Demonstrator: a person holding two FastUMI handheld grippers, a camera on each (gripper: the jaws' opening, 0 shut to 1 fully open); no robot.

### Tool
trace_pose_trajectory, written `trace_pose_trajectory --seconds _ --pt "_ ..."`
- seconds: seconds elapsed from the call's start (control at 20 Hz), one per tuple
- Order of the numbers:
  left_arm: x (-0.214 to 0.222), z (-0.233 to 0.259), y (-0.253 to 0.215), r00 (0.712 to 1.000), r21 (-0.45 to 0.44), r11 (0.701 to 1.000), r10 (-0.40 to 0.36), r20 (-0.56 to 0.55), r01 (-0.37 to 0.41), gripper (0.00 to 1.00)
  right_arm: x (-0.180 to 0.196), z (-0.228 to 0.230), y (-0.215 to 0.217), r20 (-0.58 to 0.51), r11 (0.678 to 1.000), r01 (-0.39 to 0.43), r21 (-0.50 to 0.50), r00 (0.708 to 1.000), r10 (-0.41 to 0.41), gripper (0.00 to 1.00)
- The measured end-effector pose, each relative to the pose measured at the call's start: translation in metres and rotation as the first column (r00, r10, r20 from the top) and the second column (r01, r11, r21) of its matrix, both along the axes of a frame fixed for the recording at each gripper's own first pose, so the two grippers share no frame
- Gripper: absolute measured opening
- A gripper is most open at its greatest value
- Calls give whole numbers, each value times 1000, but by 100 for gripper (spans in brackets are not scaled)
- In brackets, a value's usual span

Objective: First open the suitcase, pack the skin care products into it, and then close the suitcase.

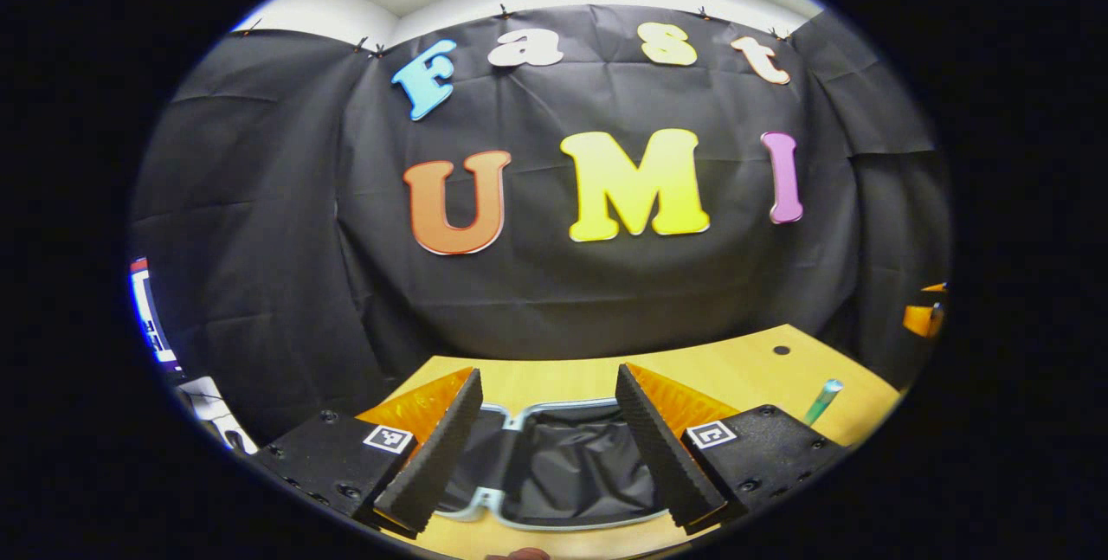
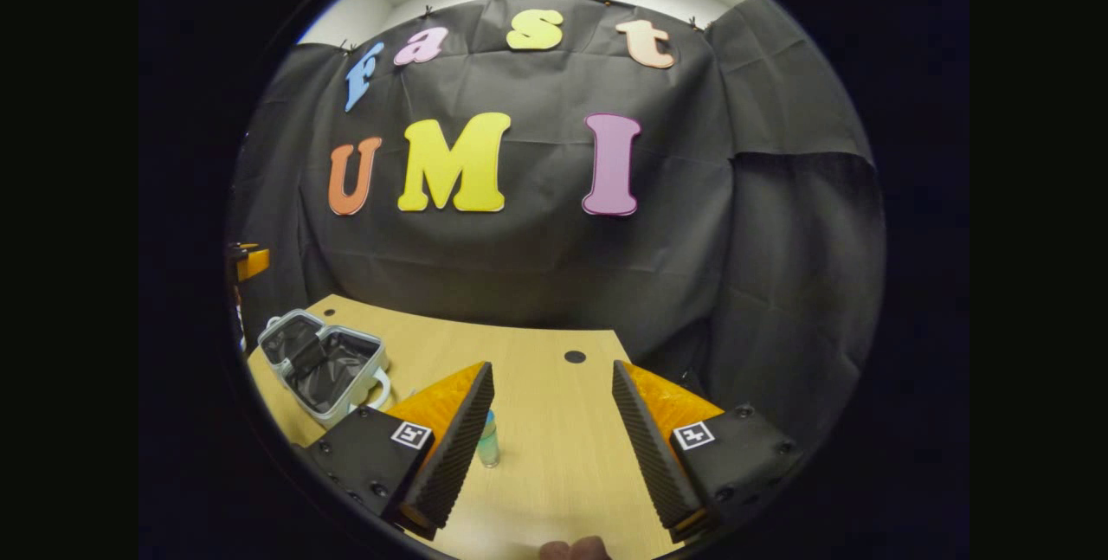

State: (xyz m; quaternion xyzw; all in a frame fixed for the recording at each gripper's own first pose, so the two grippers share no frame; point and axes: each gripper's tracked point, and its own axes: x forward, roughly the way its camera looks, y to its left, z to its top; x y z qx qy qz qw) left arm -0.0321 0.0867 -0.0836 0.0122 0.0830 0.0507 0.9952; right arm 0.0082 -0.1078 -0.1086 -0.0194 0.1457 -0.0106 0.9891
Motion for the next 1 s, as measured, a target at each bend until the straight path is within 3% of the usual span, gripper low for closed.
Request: trace_pose_trajectory --seconds 0.05,0.1,0.2,0.3,0.55,1.0 --pt "-1 0 -22 1000 -30 999 -17 9 17 99 -1 -1 -5 -3 1000 0 11 1000 1 82" --pt "-4 -2 -41 1000 -49 999 -23 11 23 94 -2 -5 -8 -7 1000 -7 24 1000 7 82" --pt "-5 -15 -78 997 -91 993 -71 -9 70 99 -5 -22 -8 -46 998 -34 43 998 36 82" --pt "-10 -38 -108 989 -85 989 -128 -69 122 99 -12 -46 -8 -113 996 -54 75 992 63 83" --pt "-22 -118 -173 937 -115 964 -261 -232 241 99 -34 -86 -12 -229 991 -91 101 967 112 83" --pt "1 -229 -239 851 -254 930 -349 -393 265 99 -56 -108 -45 -297 996 -85 27 951 89 83"
